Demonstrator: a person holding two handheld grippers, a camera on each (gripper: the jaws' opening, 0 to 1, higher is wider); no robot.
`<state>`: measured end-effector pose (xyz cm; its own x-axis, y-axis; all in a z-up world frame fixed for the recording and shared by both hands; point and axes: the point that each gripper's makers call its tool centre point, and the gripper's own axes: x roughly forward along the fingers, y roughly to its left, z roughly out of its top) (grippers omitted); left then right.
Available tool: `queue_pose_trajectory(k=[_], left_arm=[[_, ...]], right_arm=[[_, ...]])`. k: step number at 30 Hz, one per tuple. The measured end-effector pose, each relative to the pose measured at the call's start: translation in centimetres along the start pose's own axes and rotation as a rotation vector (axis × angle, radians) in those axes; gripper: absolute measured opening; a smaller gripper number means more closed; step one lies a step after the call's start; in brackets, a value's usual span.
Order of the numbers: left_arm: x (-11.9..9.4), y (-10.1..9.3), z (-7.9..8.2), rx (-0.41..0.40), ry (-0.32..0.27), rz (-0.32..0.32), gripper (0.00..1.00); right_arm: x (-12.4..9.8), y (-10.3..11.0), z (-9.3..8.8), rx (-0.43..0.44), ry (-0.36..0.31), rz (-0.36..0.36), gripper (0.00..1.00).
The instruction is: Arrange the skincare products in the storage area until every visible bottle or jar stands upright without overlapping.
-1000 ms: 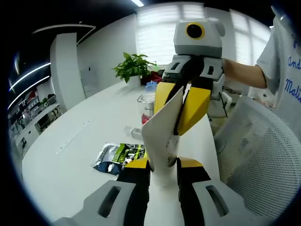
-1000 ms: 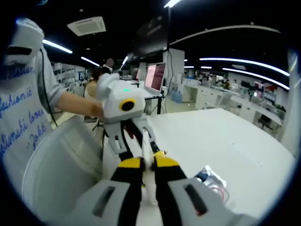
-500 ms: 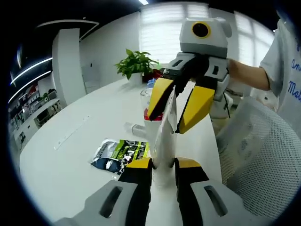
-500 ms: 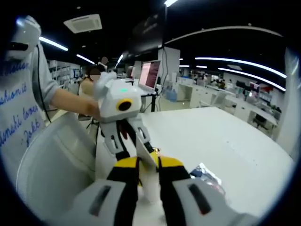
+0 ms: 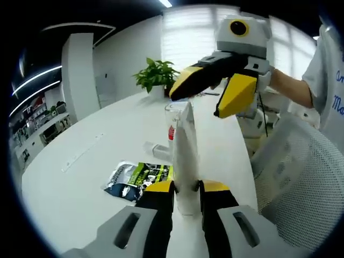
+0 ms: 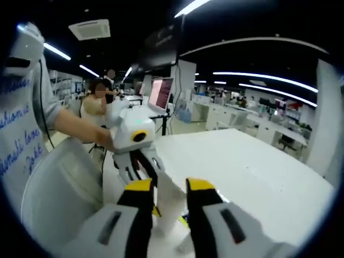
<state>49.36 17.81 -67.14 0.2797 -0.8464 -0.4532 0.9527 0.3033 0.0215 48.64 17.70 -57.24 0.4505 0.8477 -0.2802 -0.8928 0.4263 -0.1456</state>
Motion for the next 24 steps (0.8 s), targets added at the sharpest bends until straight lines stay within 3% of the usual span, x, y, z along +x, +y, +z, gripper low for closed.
queue_pose_trajectory(k=[7,12,16,21,24], left_arm=[[0.5,-0.2,-0.5,0.006,0.006,-0.004,0.16],[1.0,-0.2,-1.4,0.029,0.041,-0.008,0.16],[1.4,0.0,-1.8,0.042,0.058,-0.020,0.17],[1.8,0.3,-1.6,0.052,0.050,-0.039,0.16],[2.1,0.4,-1.4,0.069,0.048,-0.062,0.16]], right_arm=[[-2.9,-1.4,0.5,0.028,-0.011,-0.137,0.40],[-4.7,-2.1,-1.2,0.074,0.031,-0.231,0.46],[-5.4,-1.7,-2.6,0.176,0.034,-0.255,0.49],[-5.8,-1.3,-4.0,0.167,0.082,-0.287,0.57],[-6.0,-1.1,-4.4,0.212,0.081,-0.304,0.61]])
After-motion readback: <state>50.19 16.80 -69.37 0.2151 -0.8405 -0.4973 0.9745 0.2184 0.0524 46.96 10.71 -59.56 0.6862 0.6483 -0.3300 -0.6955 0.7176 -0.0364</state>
